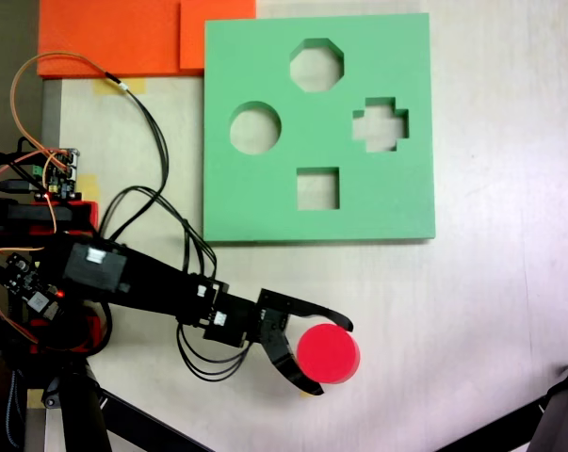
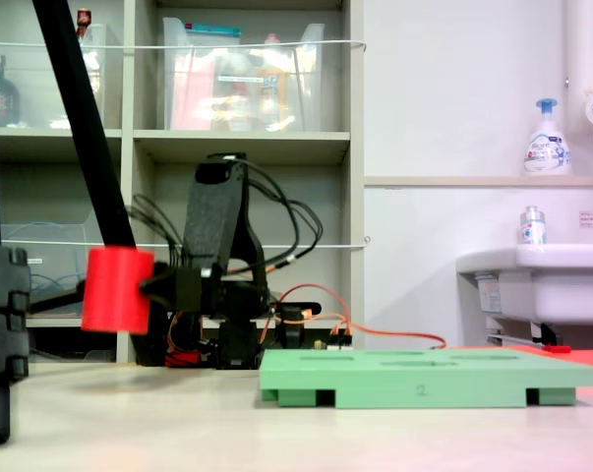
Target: Put the cylinder block into the corresponding hole
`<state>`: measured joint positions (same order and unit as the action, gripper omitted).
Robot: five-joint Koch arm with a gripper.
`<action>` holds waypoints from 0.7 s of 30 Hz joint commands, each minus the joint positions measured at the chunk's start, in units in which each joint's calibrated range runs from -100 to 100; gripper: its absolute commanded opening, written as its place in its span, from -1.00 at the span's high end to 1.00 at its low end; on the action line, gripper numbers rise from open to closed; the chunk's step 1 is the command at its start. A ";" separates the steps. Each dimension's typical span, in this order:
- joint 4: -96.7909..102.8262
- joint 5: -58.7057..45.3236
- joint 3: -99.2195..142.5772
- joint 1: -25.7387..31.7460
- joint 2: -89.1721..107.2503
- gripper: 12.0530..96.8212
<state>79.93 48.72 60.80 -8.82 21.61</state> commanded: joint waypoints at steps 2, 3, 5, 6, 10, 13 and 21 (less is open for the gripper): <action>-9.78 0.24 -0.78 1.86 19.17 0.38; -11.52 0.24 -0.78 2.59 22.38 0.38; -14.21 0.24 -0.78 4.79 28.11 0.38; -15.17 0.24 -0.58 6.01 30.34 0.38; -15.27 0.24 1.91 12.06 35.79 0.38; -15.27 0.20 3.20 16.70 36.63 0.38; -15.17 0.10 7.29 27.50 36.91 0.38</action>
<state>63.58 48.67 69.03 17.41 55.81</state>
